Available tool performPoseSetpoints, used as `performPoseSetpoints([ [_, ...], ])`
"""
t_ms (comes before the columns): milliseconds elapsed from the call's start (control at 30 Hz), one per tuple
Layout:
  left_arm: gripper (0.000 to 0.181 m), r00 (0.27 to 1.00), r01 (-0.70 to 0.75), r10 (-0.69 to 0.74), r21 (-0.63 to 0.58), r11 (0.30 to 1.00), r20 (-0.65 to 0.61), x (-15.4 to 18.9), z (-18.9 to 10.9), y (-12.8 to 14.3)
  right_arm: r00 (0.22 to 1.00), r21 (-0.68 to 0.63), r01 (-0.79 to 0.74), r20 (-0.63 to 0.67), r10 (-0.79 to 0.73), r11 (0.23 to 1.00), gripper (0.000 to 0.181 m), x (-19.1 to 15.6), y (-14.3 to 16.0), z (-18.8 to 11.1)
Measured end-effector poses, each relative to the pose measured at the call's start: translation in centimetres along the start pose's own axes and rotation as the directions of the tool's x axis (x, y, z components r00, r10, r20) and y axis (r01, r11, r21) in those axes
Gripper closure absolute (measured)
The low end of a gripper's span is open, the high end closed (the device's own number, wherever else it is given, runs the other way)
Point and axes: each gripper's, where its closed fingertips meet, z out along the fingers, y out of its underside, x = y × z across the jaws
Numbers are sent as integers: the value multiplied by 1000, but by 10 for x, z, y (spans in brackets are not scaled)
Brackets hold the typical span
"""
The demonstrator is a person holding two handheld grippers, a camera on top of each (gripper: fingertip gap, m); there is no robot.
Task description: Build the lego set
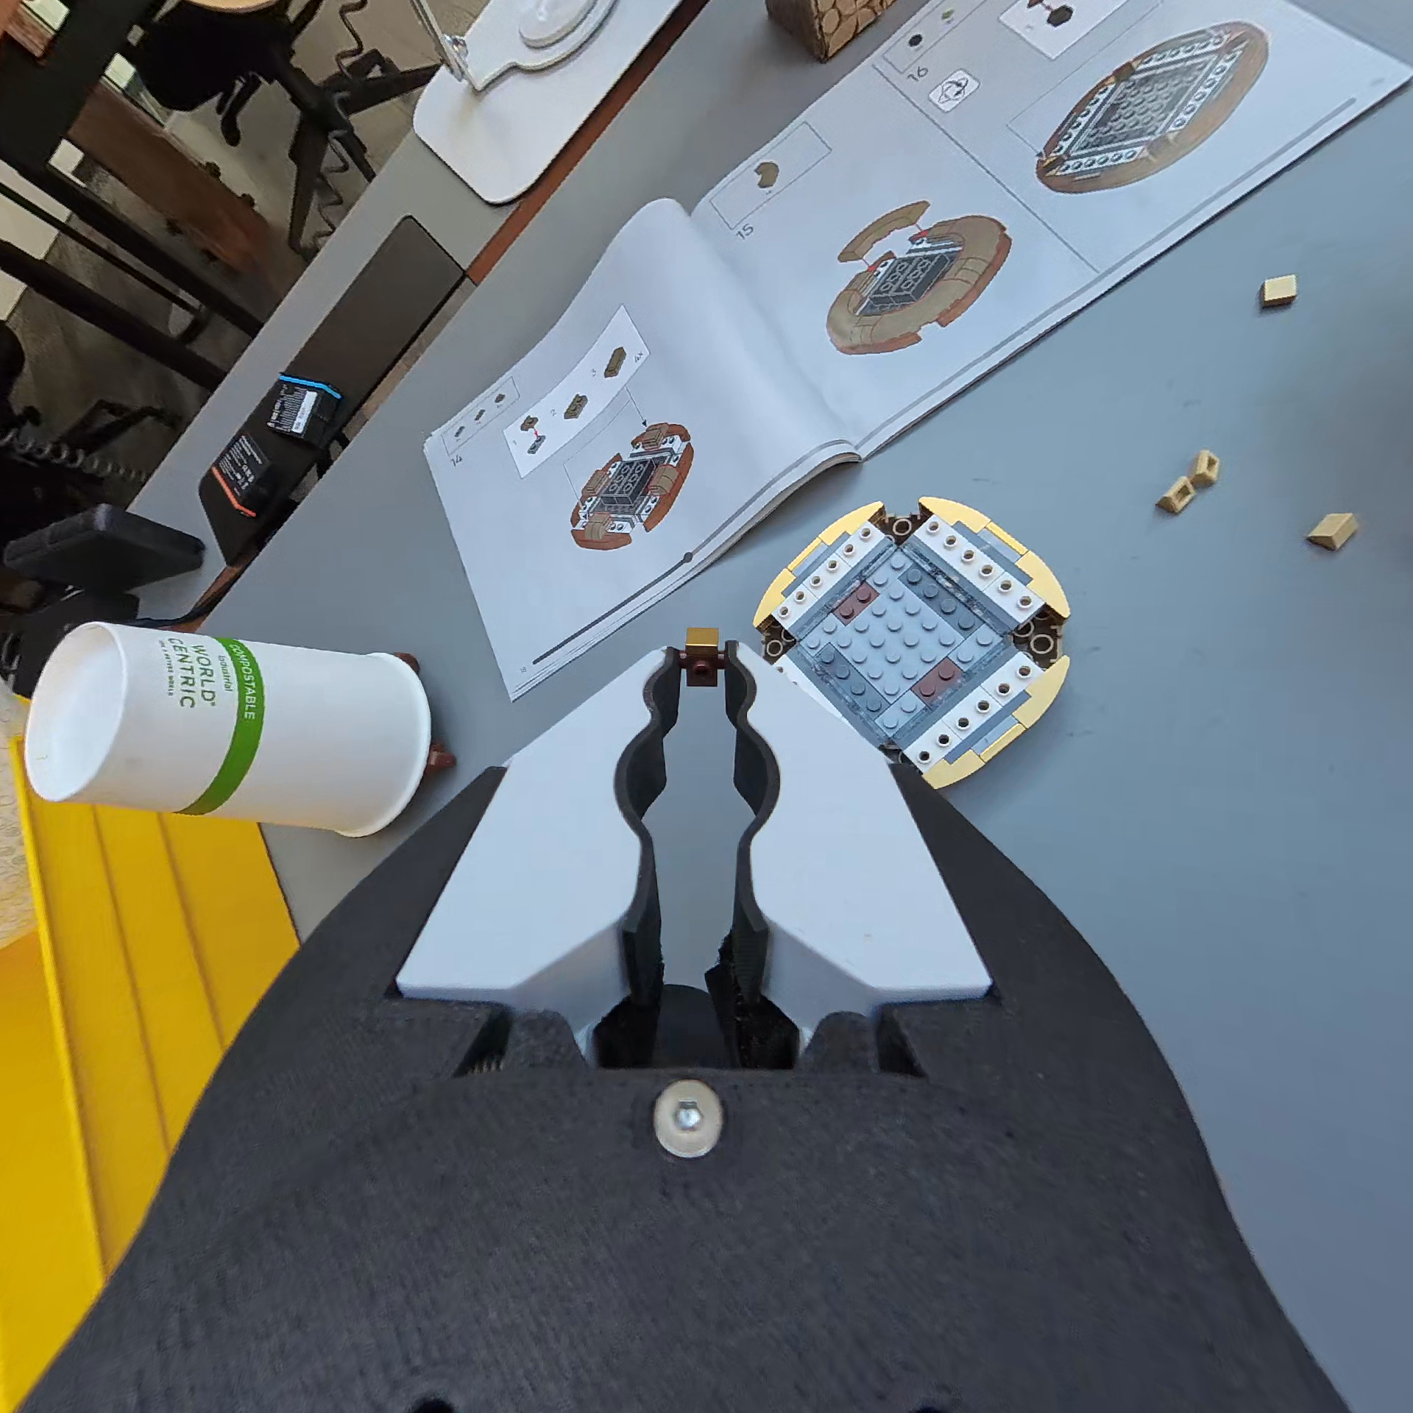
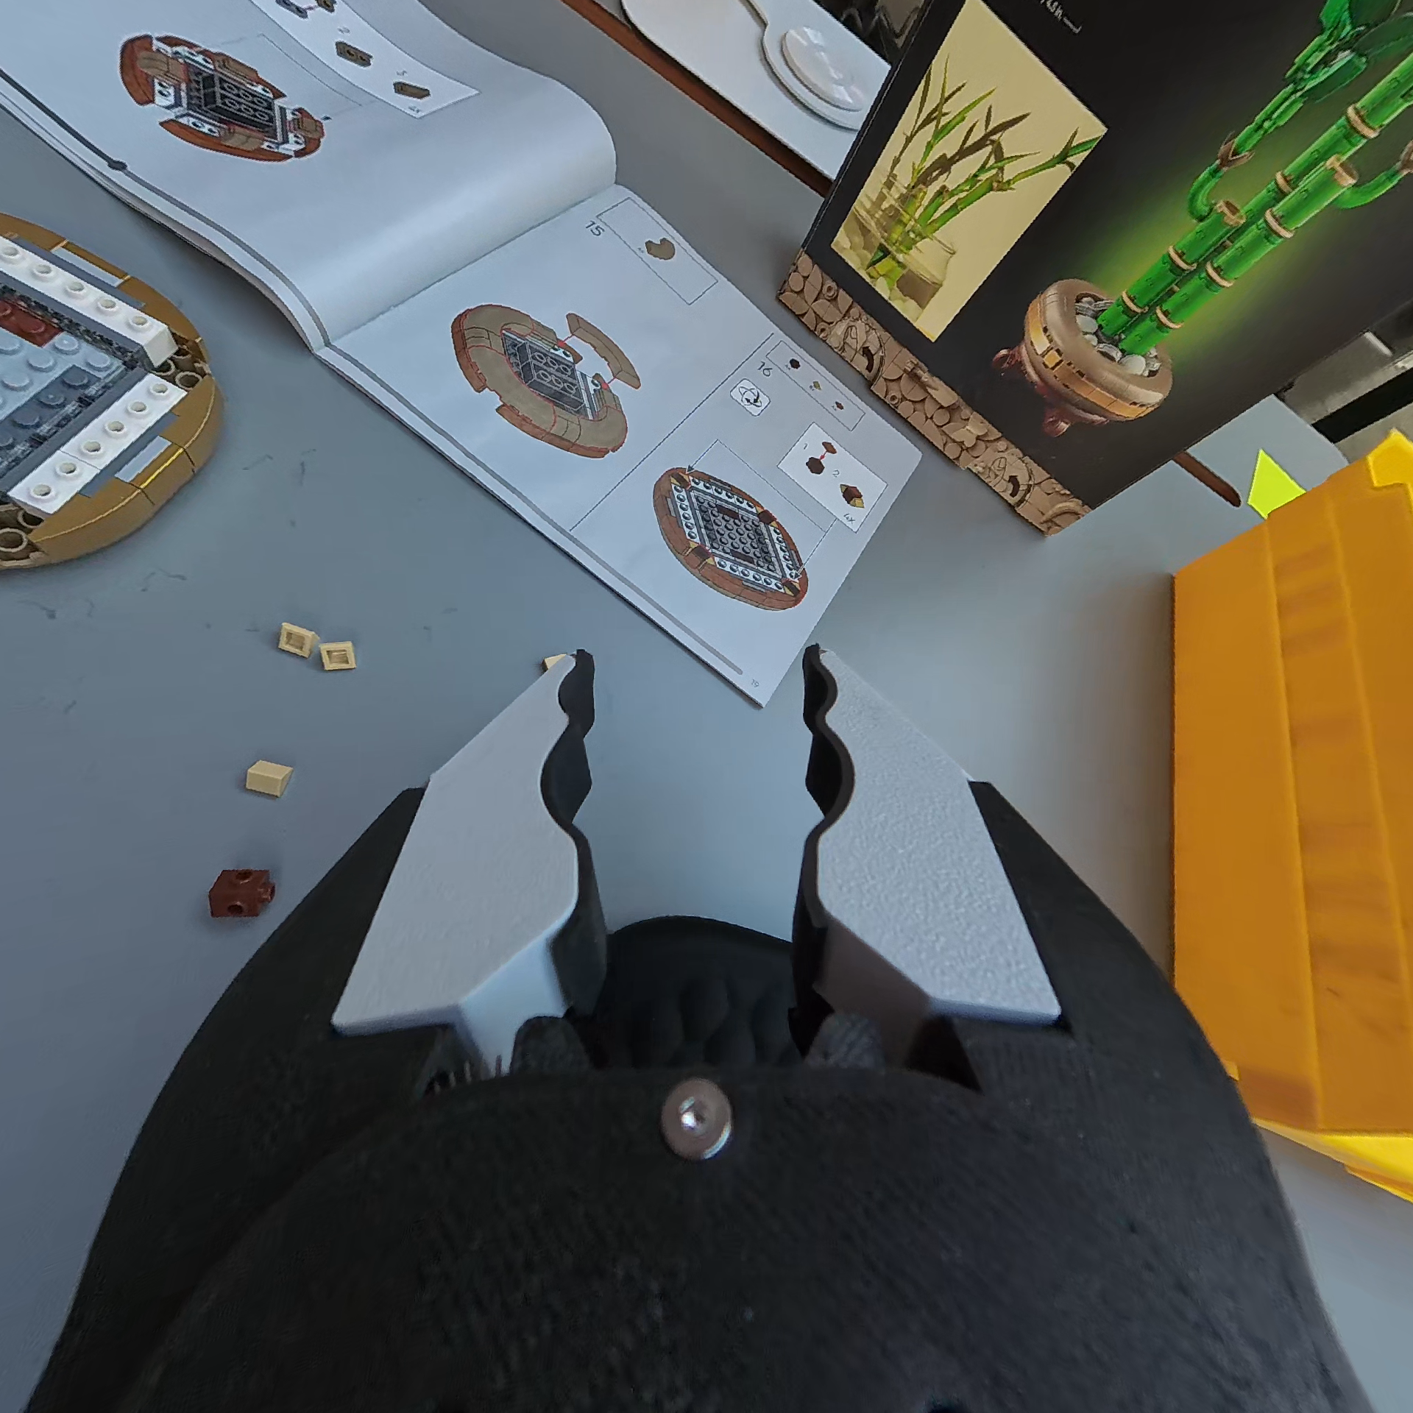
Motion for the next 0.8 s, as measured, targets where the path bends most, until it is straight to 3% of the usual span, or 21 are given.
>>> performPoseSetpoints([
  [33,172,999,11,-11,7,1000,-36,6,1,0,1000,14,1,10,-1,1000,126,-1,-2,-1],
  [100,172,953,141,-123,44,989,-278,36,-4,-7,998,73,9,60,-14,997,123,-8,-10,-7],
  [133,172,861,271,-214,59,961,-461,54,-16,-18,993,134,15,114,-30,991,117,-17,-21,-14],
  [167,172,704,427,-291,58,903,-648,67,-35,-35,982,215,17,182,-57,977,117,-29,-34,-24],
  [200,172,501,585,-332,30,811,-799,70,-58,-54,964,309,14,250,-96,951,117,-43,-50,-38],
  [233,172,316,701,-321,-9,713,-893,65,-79,-69,943,407,3,304,-138,914,117,-57,-66,-56],
  [267,172,196,765,-270,-25,643,-943,58,-96,-79,925,495,-20,339,-172,869,118,-68,-81,-75],
  [367,172,159,792,-190,10,610,-969,59,-114,-84,870,682,-73,400,-287,728,127,-99,-116,-129],
  [467,172,-28,815,-129,-97,571,-991,66,-136,-91,871,753,-2,325,-370,658,130,-112,-132,-149],
  [533,172,-86,811,-114,-136,569,-990,72,-143,-93,876,778,64,256,-408,625,139,-115,-137,-153],
  [667,172,-113,832,-104,-151,533,-988,73,-146,-95,885,793,94,211,-416,602,150,-119,-141,-158],
  [800,172,-91,859,-124,-141,492,-988,70,-142,-96,926,805,114,126,-356,582,152,-112,-144,-159],
])
